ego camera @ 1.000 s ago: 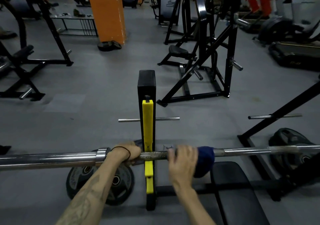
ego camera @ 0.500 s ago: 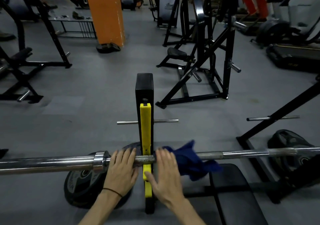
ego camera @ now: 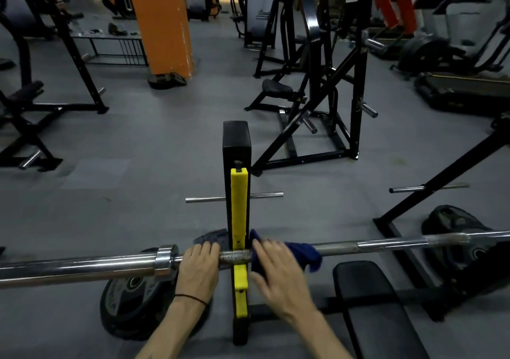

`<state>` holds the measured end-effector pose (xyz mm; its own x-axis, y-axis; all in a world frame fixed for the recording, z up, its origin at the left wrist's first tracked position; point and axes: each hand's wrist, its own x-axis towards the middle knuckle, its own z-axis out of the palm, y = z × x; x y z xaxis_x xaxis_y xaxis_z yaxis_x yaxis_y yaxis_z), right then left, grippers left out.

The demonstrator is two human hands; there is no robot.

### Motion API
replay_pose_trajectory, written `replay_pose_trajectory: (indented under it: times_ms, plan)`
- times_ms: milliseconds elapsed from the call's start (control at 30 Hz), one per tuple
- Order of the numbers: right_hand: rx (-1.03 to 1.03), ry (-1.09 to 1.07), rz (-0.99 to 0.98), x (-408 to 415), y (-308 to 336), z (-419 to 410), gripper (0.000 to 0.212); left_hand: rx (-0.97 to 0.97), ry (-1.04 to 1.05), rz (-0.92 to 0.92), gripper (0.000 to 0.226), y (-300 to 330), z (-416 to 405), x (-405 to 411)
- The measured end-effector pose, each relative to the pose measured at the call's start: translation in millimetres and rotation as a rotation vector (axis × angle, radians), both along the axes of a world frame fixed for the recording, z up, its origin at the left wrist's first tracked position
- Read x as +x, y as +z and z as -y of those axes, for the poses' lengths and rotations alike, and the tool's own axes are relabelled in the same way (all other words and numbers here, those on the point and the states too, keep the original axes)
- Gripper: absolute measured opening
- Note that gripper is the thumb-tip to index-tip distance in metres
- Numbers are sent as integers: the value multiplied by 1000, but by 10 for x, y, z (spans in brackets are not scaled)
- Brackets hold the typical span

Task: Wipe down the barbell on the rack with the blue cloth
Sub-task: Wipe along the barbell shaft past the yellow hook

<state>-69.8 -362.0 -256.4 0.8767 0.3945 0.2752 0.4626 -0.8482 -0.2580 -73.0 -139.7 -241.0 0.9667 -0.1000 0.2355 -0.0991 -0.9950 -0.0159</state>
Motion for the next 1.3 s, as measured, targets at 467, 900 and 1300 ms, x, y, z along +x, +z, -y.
replay_pose_trajectory:
  times_ms: [467, 900, 1300]
  plan:
    - [-26, -42, 53, -27, 42, 186, 62, 159, -44, -314, 41, 360, 23, 153]
    - [56, -77, 95, 64, 5, 144, 65, 13, -2, -120, 38, 85, 4, 91]
    - [37, 0, 126, 149, -63, 292, 69, -60, -39, 213, 38, -255, 35, -30]
